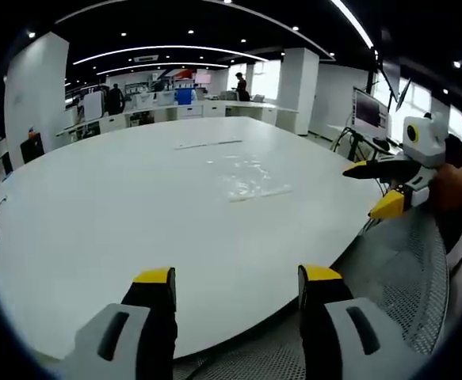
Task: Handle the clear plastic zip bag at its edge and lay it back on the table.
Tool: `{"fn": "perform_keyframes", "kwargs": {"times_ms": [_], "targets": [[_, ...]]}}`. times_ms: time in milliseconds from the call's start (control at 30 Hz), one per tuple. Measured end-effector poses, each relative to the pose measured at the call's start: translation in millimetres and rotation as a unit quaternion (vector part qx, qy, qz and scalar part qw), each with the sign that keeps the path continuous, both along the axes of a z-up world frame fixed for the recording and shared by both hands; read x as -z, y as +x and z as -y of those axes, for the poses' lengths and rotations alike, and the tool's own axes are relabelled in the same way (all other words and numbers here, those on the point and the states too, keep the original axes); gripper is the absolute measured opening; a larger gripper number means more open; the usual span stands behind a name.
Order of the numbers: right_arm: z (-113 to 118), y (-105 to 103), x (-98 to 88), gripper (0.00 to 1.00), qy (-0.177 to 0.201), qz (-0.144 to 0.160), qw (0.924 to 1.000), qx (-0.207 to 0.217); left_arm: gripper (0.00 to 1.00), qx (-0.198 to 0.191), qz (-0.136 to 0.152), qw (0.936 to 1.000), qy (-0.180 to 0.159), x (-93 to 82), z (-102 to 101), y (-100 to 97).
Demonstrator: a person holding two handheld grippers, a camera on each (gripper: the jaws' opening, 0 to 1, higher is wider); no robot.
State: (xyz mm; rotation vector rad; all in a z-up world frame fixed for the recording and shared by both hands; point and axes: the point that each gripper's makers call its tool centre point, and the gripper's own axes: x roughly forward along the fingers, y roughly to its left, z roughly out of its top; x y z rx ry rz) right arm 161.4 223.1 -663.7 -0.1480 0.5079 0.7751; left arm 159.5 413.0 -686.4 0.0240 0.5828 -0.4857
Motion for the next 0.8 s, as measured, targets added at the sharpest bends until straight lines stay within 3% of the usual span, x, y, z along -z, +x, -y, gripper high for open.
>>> {"fn": "perform_keyframes", "kwargs": {"times_ms": [800], "targets": [[-1.0, -0.3, 0.8, 0.75, -0.004, 0.009, 0.9999, -0.008, 0.61, 0.004, -0.003, 0.9999, 0.009, 2.3, 2.1, -0.8]]}}
